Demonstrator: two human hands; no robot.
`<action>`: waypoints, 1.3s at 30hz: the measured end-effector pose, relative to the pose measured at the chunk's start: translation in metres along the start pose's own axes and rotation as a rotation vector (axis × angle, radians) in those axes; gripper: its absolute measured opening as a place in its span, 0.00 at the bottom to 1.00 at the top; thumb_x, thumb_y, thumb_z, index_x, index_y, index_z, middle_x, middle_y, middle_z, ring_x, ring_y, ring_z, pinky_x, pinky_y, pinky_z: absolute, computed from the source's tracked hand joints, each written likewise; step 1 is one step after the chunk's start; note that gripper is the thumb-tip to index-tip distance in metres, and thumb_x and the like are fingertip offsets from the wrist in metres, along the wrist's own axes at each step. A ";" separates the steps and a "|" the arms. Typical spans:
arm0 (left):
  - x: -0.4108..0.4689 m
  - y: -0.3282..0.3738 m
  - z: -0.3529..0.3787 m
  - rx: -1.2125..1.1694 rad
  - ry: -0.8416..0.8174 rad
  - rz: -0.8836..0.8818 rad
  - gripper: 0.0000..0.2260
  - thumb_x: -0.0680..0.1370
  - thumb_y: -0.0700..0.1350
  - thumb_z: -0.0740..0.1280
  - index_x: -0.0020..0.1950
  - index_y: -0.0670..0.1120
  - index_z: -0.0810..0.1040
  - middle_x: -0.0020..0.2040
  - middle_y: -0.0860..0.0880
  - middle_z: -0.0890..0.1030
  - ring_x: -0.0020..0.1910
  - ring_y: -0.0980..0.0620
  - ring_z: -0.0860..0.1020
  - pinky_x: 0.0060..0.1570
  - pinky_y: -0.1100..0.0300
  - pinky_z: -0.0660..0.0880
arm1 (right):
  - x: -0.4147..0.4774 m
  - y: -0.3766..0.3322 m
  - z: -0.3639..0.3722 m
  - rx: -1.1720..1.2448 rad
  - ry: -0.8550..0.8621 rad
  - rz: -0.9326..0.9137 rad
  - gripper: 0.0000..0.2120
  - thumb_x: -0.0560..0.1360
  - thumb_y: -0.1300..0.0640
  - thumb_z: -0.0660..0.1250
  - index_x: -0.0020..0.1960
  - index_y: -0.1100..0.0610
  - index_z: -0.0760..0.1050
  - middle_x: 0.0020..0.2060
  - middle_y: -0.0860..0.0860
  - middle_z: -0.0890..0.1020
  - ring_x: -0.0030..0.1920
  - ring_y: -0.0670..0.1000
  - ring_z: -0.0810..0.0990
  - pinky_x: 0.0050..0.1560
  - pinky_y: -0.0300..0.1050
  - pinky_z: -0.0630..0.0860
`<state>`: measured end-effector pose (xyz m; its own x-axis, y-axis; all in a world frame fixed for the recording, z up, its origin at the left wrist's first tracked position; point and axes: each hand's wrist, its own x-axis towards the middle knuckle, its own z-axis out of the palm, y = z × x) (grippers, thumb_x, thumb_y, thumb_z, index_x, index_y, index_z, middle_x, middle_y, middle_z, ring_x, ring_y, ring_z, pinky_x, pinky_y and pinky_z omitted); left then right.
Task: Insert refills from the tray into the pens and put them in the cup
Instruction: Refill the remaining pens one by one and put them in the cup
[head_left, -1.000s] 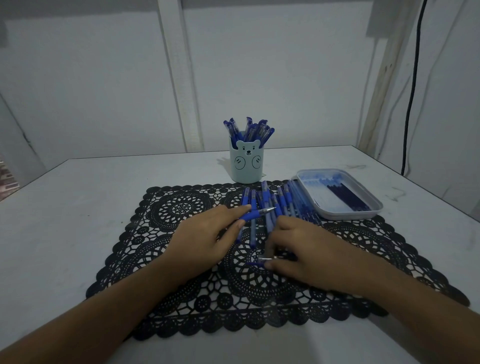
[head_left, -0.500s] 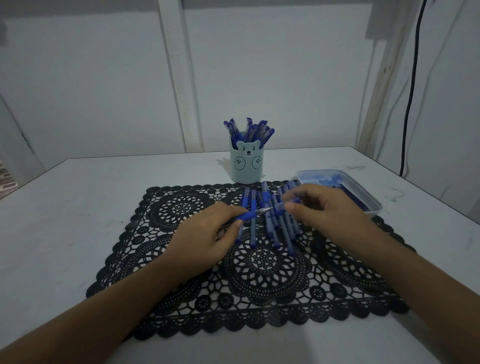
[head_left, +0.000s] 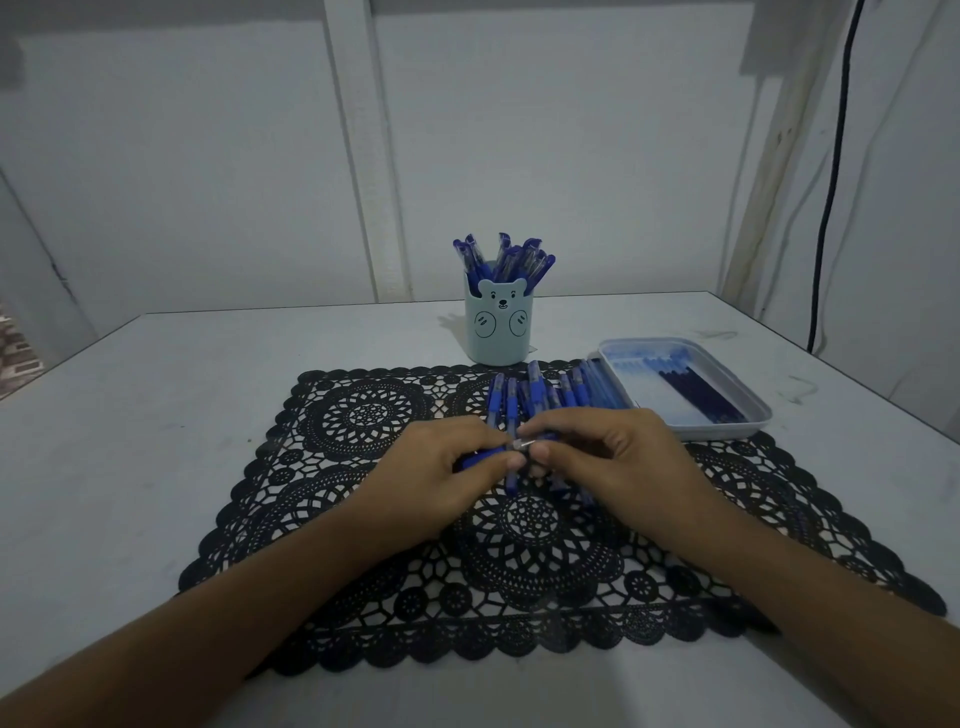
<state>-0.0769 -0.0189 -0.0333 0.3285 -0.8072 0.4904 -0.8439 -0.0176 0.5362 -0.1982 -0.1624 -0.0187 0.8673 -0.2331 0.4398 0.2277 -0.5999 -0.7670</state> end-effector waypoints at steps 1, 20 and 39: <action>0.001 0.000 -0.001 -0.020 -0.012 -0.012 0.17 0.73 0.56 0.61 0.48 0.46 0.82 0.39 0.49 0.80 0.38 0.54 0.77 0.40 0.59 0.72 | 0.000 0.000 0.000 -0.004 0.000 -0.014 0.13 0.71 0.61 0.70 0.44 0.42 0.78 0.37 0.40 0.83 0.40 0.37 0.81 0.44 0.28 0.74; 0.003 0.009 -0.012 -0.036 -0.107 -0.170 0.07 0.77 0.43 0.64 0.40 0.52 0.76 0.37 0.51 0.80 0.31 0.62 0.72 0.32 0.71 0.66 | 0.001 0.005 -0.003 -0.031 0.021 -0.058 0.12 0.72 0.60 0.68 0.45 0.42 0.78 0.39 0.48 0.84 0.40 0.46 0.83 0.45 0.42 0.80; 0.022 0.004 -0.030 0.027 0.017 -0.319 0.03 0.77 0.46 0.63 0.45 0.53 0.75 0.35 0.54 0.79 0.31 0.61 0.77 0.34 0.68 0.75 | 0.016 0.041 -0.007 -0.493 0.020 -0.095 0.27 0.76 0.40 0.49 0.70 0.50 0.63 0.60 0.47 0.75 0.61 0.43 0.69 0.60 0.35 0.62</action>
<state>-0.0599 -0.0194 0.0002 0.5854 -0.7486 0.3115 -0.7080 -0.2847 0.6463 -0.1782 -0.1958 -0.0405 0.8430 -0.1720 0.5097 0.0644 -0.9084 -0.4131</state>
